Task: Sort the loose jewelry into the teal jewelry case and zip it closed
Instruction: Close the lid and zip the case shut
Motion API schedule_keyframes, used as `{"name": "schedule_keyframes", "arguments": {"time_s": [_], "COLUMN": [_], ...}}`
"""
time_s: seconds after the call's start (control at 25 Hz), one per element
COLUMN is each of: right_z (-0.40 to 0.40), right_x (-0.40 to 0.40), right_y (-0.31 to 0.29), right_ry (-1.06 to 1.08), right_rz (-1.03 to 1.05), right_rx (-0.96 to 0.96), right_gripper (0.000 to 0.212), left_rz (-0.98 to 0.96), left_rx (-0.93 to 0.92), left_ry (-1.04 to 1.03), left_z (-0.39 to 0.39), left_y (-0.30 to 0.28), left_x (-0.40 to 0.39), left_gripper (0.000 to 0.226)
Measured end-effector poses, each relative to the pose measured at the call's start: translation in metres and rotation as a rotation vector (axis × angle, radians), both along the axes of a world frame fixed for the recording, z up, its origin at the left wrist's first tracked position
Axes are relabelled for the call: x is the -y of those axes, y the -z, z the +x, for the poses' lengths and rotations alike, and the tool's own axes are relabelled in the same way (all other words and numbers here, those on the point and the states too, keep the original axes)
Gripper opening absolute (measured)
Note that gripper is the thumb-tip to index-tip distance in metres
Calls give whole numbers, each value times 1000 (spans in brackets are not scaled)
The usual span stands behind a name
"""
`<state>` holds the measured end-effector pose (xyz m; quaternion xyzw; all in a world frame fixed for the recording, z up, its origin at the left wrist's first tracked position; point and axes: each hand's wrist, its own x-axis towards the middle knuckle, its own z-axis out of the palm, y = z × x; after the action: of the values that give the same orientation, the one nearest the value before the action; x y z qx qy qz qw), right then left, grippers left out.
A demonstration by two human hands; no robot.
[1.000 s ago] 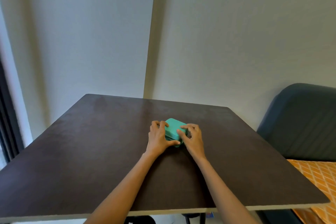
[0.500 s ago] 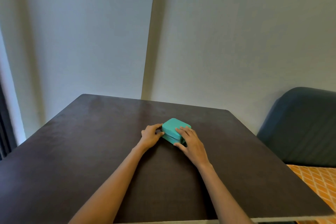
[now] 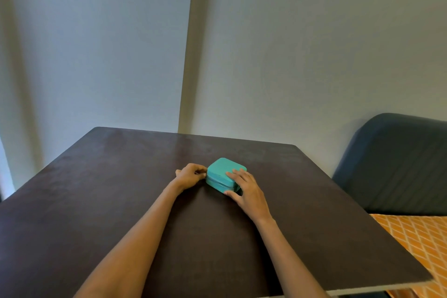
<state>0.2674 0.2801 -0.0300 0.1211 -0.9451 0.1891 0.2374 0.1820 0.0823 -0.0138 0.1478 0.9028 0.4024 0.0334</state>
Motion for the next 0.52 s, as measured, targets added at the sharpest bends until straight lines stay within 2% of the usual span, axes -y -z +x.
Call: {"name": "schedule_keyframes", "arguments": {"time_s": [0.28, 0.4, 0.52], "right_z": [0, -3, -4], "right_x": [3, 4, 6], "right_y": [1, 1, 0], "right_ry": [20, 29, 39], "right_rz": [-6, -34, -35], "right_rx": [0, -19, -43], "right_gripper": [57, 55, 52], "left_rz": [78, 128, 163], "left_rx": [-176, -158, -121], "left_ry": [-247, -195, -72], "left_z": [14, 28, 50], "left_y": [11, 16, 13], "left_x": [-2, -2, -15], "left_gripper": [10, 15, 7]}}
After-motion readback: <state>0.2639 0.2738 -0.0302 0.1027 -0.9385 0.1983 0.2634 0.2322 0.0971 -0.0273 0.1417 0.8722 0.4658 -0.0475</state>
